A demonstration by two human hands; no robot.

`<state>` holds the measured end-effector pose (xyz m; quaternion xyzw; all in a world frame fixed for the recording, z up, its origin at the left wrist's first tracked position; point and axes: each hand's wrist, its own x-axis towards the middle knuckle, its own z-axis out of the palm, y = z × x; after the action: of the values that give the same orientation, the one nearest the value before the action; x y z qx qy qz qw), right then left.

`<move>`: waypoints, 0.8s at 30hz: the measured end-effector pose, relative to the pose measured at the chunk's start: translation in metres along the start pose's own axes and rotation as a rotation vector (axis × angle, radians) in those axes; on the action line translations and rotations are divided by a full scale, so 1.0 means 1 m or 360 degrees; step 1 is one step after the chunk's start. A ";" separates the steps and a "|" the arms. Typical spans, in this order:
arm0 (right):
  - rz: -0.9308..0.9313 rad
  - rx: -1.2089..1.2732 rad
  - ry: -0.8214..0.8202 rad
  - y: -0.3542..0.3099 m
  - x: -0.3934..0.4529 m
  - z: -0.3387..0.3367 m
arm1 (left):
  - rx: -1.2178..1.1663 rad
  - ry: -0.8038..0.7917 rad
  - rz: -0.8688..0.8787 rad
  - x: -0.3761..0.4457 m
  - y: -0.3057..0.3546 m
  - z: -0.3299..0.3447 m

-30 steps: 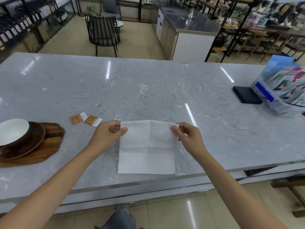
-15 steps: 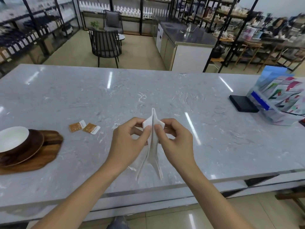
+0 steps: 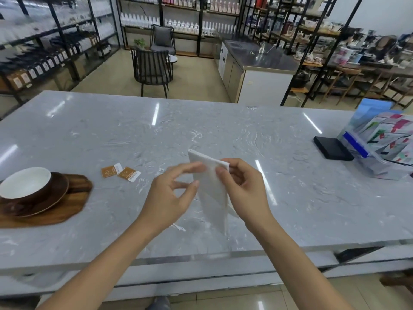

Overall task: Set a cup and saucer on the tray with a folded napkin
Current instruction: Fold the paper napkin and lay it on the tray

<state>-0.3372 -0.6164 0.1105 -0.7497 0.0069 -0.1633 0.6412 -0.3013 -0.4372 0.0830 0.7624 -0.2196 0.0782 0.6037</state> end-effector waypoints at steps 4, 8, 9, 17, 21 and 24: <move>0.0088 0.0253 -0.0090 -0.004 0.004 -0.001 | -0.0134 -0.0049 -0.0372 -0.003 -0.023 0.001; 0.0070 0.0359 -0.0103 -0.009 0.012 -0.001 | -0.0571 -0.0392 -0.0626 -0.014 -0.047 -0.004; 0.0072 0.0381 -0.0066 -0.009 0.015 -0.002 | -0.0640 -0.0456 -0.0634 -0.019 -0.052 -0.005; 0.0178 0.0359 -0.0194 0.006 0.034 -0.016 | -0.0538 -0.0503 -0.0695 -0.040 -0.071 -0.022; 0.0241 0.0293 -0.0453 0.011 0.031 -0.013 | -0.0498 -0.0466 -0.0676 -0.023 -0.064 -0.035; 0.0216 0.0242 -0.0596 0.013 0.023 -0.010 | -0.0618 -0.0433 -0.0546 -0.003 -0.047 -0.047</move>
<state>-0.3158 -0.6337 0.1047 -0.7144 -0.0743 0.0225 0.6954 -0.2767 -0.3839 0.0523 0.6620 -0.1775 -0.1715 0.7077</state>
